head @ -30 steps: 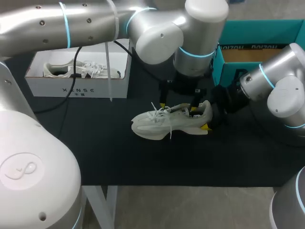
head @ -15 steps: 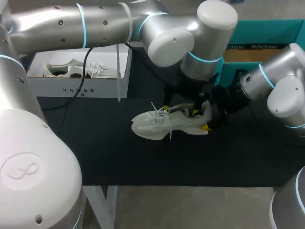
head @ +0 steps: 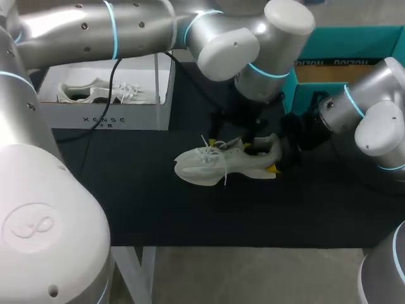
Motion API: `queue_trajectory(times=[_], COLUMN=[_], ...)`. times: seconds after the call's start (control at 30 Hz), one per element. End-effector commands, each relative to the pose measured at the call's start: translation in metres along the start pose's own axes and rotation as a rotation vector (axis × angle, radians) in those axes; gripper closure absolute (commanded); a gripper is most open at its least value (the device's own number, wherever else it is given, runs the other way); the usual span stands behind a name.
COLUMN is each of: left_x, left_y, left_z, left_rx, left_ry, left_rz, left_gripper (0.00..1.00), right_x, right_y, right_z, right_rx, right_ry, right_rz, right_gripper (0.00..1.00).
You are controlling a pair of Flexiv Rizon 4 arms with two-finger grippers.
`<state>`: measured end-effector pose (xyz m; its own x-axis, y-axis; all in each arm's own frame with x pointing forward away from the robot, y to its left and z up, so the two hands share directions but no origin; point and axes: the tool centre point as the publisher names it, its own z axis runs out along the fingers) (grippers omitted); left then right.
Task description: Take the shoe out of the shoebox, open the shoe tongue, remove and reinsert the insole, then place the shoe into the shoebox
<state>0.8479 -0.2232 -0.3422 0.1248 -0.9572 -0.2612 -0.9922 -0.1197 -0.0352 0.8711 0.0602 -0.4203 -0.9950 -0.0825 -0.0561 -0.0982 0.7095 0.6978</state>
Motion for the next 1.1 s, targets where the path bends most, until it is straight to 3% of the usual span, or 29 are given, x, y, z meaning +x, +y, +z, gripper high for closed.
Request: queue_trajectory(times=[0.03,0.1,0.13,0.37,0.5,0.57,0.73,0.93,1.1], left_x=[-0.016,-0.017,-0.017,-0.006,-0.006,-0.015,-0.048,-0.084,-0.102], left_y=[0.000,-0.001,-0.001,0.003,0.004,0.003,0.005,0.004,0.004], left_z=[-0.011,-0.014,-0.015,-0.022,-0.022,-0.025,-0.034,-0.021,-0.003], left_rx=[-0.018,-0.049,-0.064,-0.154,-0.166,-0.184,-0.119,-0.058,-0.042], left_ry=[0.021,0.045,0.057,0.131,0.163,0.223,0.336,0.299,0.244], left_rz=[-0.009,-0.014,-0.016,-0.017,-0.009,0.005,0.075,0.040,-0.021], left_gripper=[0.69,0.96,1.00,1.00,1.00,1.00,1.00,1.00,1.00], right_x=[-0.001,-0.001,-0.001,-0.001,-0.001,-0.001,-0.001,-0.001,-0.001], right_y=[0.000,0.000,0.000,0.000,0.000,0.000,0.000,0.000,0.000], right_z=[0.001,0.001,0.001,0.001,0.001,0.001,0.001,0.001,0.001], right_rx=[0.003,0.003,0.003,0.003,0.003,0.003,0.003,0.003,0.003], right_ry=[0.000,0.000,0.000,0.000,0.000,0.000,0.000,0.000,0.000], right_rz=[0.000,0.000,0.000,0.000,0.000,0.000,0.000,0.000,0.000], right_gripper=[1.00,1.00,1.00,1.00,1.00,1.00,1.00,1.00,1.00])
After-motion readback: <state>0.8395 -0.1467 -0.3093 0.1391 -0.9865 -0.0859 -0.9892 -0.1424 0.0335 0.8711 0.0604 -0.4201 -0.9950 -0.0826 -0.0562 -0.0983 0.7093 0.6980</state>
